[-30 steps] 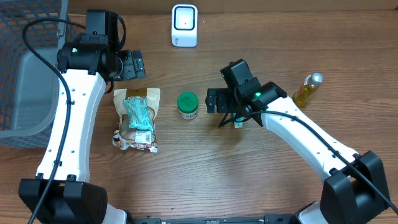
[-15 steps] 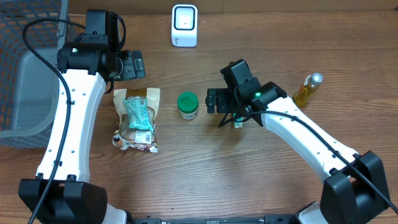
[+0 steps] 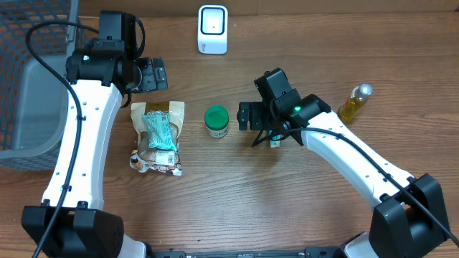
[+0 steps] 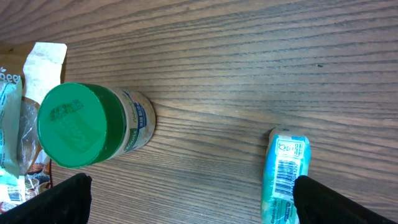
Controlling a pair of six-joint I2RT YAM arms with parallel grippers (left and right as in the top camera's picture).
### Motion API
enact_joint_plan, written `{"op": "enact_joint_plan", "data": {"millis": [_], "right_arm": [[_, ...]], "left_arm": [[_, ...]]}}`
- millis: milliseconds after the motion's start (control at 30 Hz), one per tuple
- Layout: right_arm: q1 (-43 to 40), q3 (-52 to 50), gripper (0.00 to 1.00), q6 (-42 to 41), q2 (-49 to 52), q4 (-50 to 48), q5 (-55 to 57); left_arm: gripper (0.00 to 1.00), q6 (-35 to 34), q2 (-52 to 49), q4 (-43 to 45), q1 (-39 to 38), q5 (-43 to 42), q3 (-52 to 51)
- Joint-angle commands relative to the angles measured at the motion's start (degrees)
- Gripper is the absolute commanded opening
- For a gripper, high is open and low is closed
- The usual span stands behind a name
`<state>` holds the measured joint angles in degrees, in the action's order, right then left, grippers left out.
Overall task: Scan the item barcode
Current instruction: 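Release the Kleenex pack and raise the right gripper away, then swing the open right gripper left over the green-lidded jar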
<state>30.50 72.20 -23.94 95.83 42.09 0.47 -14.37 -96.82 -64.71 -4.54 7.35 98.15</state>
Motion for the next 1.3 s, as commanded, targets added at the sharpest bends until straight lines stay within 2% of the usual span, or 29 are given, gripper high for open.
{"op": "enact_joint_plan", "data": {"millis": [0, 667, 1033, 1267], "right_arm": [[0.1, 0.9, 1.00, -0.1, -1.1, -0.2, 1.0], [0.0, 0.9, 1.00, -0.1, -1.1, -2.6, 1.0], [-1.3, 0.8, 1.00, -0.1, -1.1, -1.3, 5.5], [-1.3, 0.8, 1.00, -0.1, -1.1, -2.4, -0.3]], "left_arm": [[1.00, 1.1, 0.2, 0.2, -0.4, 0.5, 1.1], [1.00, 1.1, 0.2, 0.2, -0.4, 0.5, 1.1], [1.00, 1.1, 0.2, 0.2, -0.4, 0.5, 1.1], [1.00, 1.1, 0.2, 0.2, -0.4, 0.5, 1.1]]}}
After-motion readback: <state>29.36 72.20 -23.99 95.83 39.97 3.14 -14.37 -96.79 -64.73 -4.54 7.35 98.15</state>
